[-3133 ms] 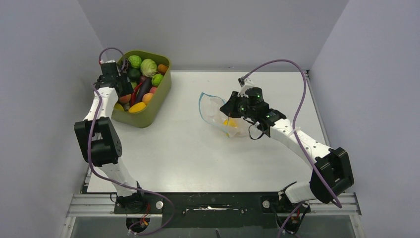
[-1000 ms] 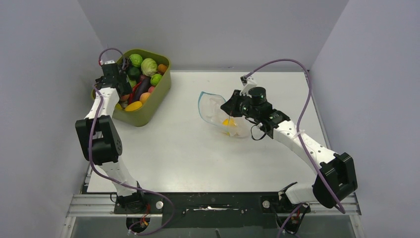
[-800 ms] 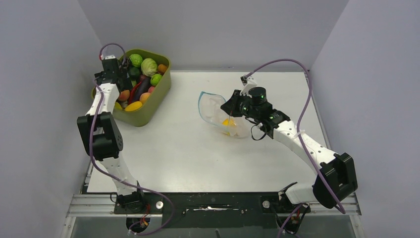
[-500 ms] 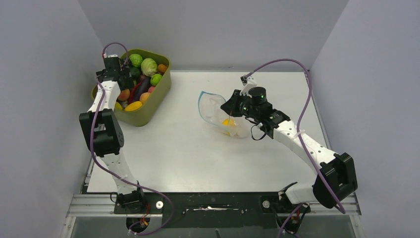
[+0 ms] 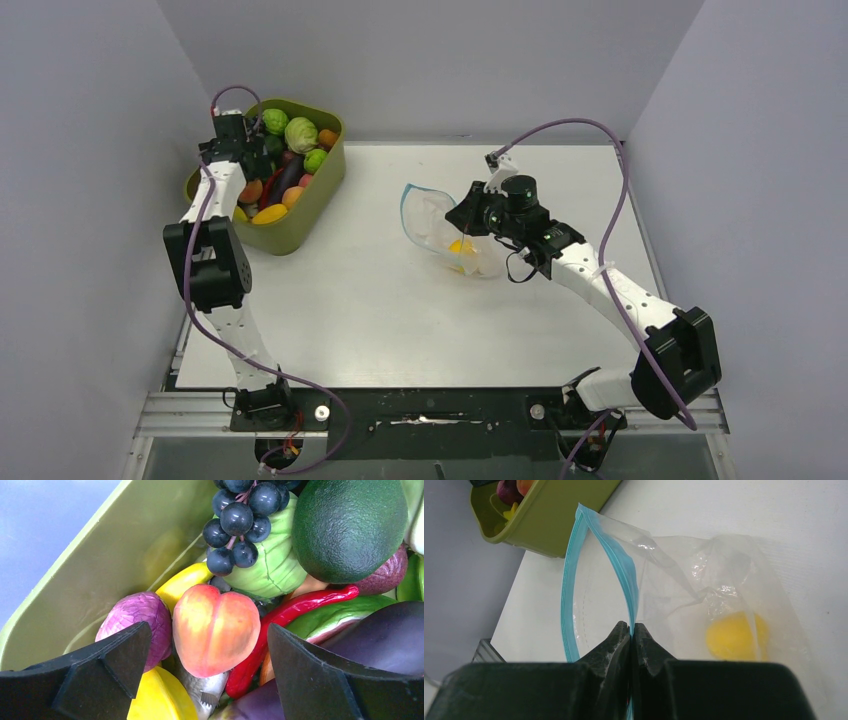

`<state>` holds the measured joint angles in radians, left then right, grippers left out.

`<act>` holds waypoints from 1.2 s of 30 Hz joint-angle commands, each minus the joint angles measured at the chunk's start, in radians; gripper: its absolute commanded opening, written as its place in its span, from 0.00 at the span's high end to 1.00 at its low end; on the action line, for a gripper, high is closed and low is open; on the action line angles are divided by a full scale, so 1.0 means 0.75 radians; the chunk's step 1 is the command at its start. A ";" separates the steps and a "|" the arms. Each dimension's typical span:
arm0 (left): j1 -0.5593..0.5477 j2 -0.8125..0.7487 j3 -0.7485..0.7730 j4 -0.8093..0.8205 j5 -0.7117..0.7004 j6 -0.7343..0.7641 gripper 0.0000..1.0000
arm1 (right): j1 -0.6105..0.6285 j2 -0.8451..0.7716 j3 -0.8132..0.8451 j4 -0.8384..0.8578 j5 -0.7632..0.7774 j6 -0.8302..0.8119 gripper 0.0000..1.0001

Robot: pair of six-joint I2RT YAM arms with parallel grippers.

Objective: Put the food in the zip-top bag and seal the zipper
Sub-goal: Place the fake fruit in the bin.

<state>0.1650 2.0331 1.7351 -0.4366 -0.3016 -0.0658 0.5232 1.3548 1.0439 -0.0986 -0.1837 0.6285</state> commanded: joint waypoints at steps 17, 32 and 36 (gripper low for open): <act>0.009 0.069 -0.054 0.021 0.060 -0.033 0.32 | -0.026 -0.006 0.024 0.121 0.004 -0.023 1.00; -0.033 -0.004 -0.093 0.014 0.006 -0.049 0.36 | -0.045 -0.026 0.017 0.120 -0.005 -0.023 1.00; -0.047 -0.088 -0.148 0.025 0.011 -0.083 0.40 | -0.045 -0.040 0.002 0.121 -0.010 -0.010 1.00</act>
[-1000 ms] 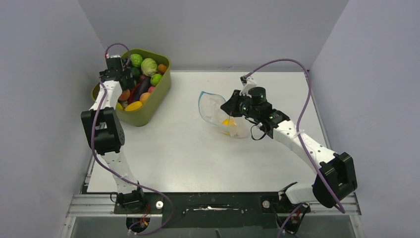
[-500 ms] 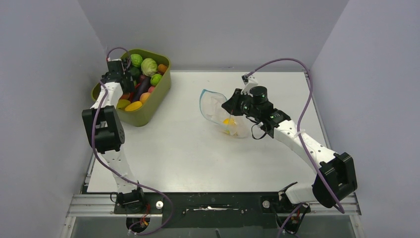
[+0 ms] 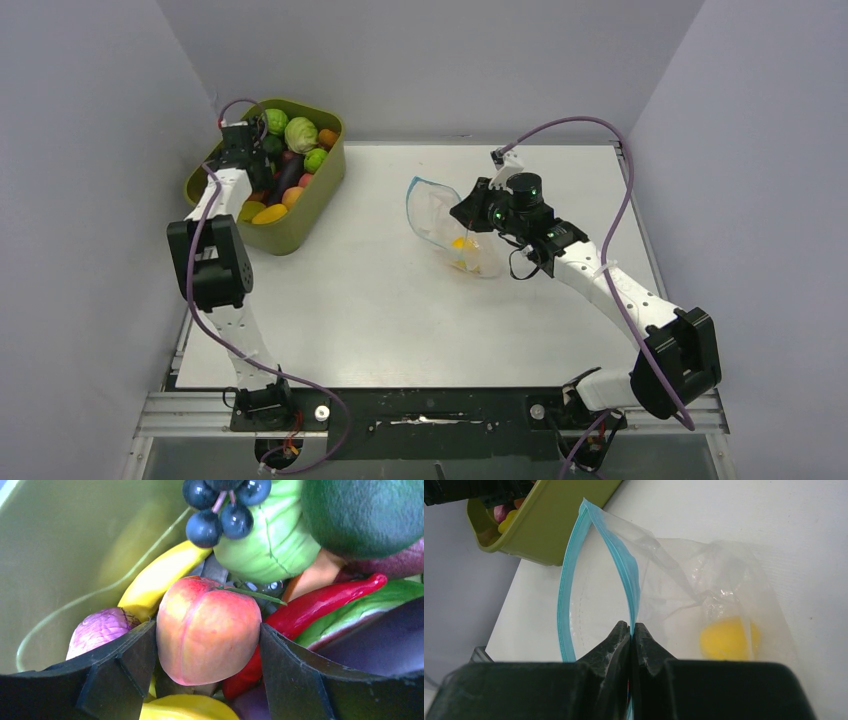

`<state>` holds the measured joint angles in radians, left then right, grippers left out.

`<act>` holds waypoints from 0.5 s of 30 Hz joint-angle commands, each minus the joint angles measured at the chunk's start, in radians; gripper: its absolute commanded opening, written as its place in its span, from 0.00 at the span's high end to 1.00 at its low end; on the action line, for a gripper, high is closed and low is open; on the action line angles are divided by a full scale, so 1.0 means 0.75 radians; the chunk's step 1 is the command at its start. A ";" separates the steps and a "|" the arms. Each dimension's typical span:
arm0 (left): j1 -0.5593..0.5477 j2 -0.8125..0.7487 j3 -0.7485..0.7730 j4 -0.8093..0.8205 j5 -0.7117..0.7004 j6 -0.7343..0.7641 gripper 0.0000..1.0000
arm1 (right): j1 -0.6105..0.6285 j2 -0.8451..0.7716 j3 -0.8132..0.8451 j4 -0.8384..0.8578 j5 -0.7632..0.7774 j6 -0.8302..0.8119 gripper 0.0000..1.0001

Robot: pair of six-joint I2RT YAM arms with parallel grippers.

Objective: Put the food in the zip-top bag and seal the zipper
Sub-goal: Place the fake fruit in the bin.

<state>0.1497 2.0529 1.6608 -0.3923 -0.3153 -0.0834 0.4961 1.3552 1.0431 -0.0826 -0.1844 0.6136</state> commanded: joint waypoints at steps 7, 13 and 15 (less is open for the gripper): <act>-0.053 -0.262 -0.156 0.009 0.030 -0.140 0.48 | -0.006 -0.070 -0.010 0.086 -0.006 0.031 1.00; -0.079 -0.363 -0.185 0.006 0.017 -0.158 0.50 | -0.009 -0.094 -0.018 0.066 0.011 0.032 1.00; -0.085 -0.392 -0.189 -0.002 0.020 -0.164 0.50 | -0.007 -0.101 -0.017 0.060 0.016 0.034 1.00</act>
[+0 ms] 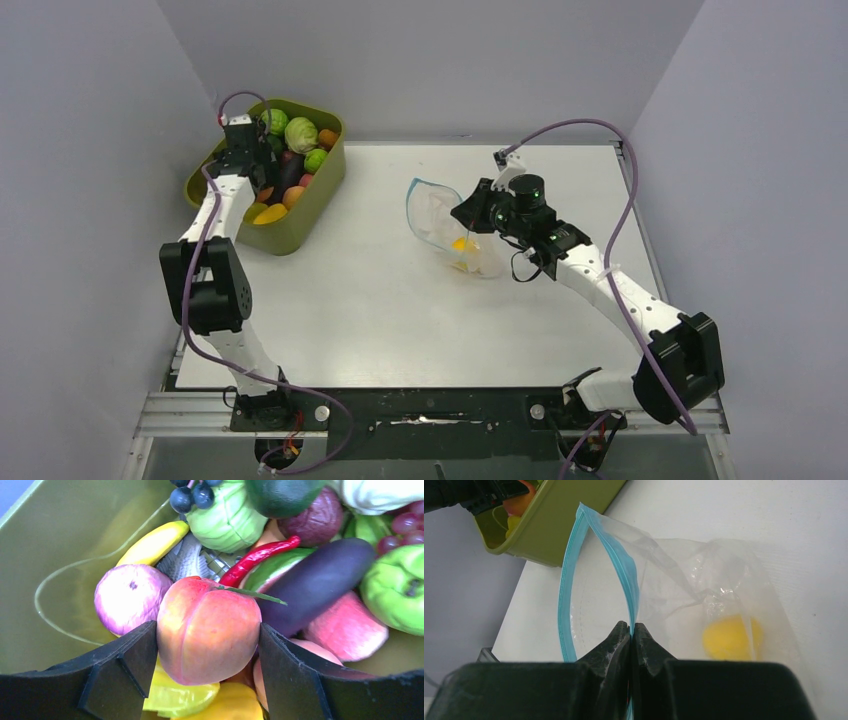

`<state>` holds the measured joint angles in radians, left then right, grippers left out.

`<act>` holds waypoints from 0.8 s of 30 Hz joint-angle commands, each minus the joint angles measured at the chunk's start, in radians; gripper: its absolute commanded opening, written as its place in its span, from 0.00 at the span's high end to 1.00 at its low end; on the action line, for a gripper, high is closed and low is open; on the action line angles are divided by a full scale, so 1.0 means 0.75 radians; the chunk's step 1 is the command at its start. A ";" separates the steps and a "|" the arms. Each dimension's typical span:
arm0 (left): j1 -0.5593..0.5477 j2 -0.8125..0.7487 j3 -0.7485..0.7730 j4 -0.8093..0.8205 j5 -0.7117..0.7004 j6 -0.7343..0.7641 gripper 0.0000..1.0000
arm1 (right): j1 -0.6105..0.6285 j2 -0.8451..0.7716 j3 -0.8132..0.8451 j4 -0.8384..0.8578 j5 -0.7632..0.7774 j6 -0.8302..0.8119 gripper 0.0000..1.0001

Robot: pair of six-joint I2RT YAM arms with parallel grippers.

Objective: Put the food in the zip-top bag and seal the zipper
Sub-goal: Place the fake fruit in the bin, then place the fake fruit in the zipper food storage bag.

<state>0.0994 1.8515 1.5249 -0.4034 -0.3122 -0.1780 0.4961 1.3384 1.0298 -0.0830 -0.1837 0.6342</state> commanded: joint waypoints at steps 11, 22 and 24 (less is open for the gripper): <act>-0.063 -0.349 -0.086 0.041 0.269 -0.123 0.51 | 0.000 -0.068 0.012 0.045 0.026 0.038 1.00; -0.085 -0.606 -0.248 0.201 0.802 -0.265 0.53 | 0.011 -0.006 0.061 0.026 0.058 0.064 1.00; -0.111 -0.645 -0.290 0.238 0.884 -0.311 0.53 | 0.013 0.010 0.071 0.024 0.055 0.074 1.00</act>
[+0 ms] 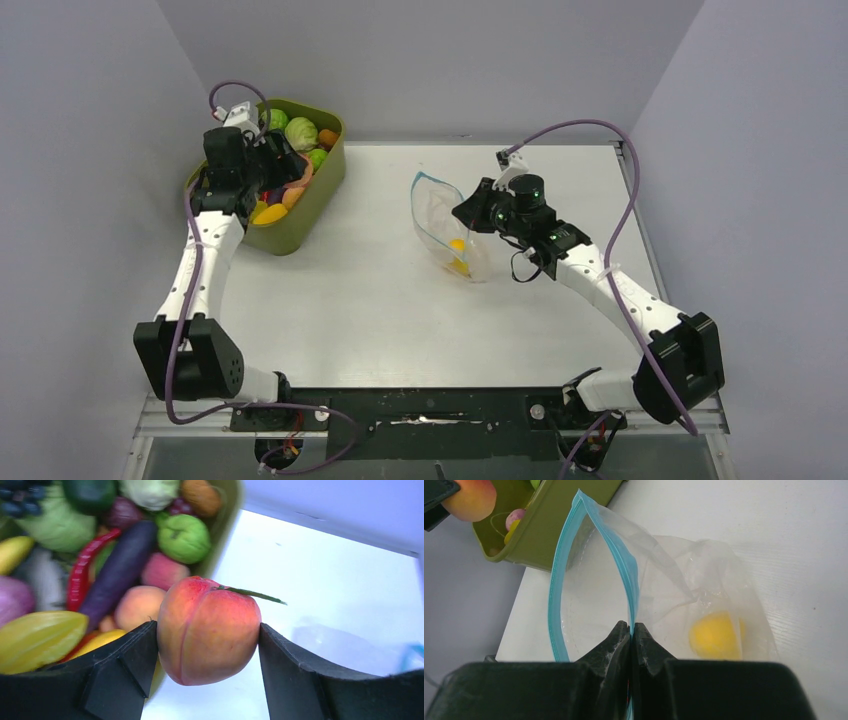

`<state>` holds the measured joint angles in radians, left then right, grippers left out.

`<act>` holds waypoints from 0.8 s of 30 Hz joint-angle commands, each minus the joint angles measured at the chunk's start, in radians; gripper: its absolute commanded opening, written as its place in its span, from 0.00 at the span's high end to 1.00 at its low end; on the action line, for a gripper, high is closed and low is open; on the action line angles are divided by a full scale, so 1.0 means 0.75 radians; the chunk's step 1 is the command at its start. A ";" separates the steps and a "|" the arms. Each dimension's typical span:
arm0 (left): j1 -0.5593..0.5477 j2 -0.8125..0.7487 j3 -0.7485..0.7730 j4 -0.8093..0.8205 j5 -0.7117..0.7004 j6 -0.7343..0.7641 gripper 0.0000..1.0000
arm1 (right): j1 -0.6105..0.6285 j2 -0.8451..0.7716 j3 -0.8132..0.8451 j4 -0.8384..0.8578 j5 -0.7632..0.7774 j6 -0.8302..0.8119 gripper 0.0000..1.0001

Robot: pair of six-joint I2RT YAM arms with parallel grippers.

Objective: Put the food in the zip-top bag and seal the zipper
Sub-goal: Place the fake fruit in the zipper food storage bag.

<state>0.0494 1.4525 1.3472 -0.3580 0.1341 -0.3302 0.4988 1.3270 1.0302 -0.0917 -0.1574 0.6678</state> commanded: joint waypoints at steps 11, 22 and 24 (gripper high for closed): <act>-0.183 -0.250 -0.232 0.344 0.509 -0.263 0.56 | 0.026 0.109 0.132 0.083 -0.025 0.075 1.00; -0.393 -0.269 -0.341 0.761 0.679 -0.624 0.58 | 0.057 0.155 0.202 0.073 -0.027 0.077 1.00; -0.417 -0.255 -0.374 0.847 0.694 -0.697 0.59 | 0.060 0.154 0.210 0.071 -0.031 0.075 1.00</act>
<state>-0.2302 1.2732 1.0916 0.0498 0.5919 -0.7116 0.5320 1.4498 1.1301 -0.0902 -0.1692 0.7200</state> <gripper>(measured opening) 0.659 0.040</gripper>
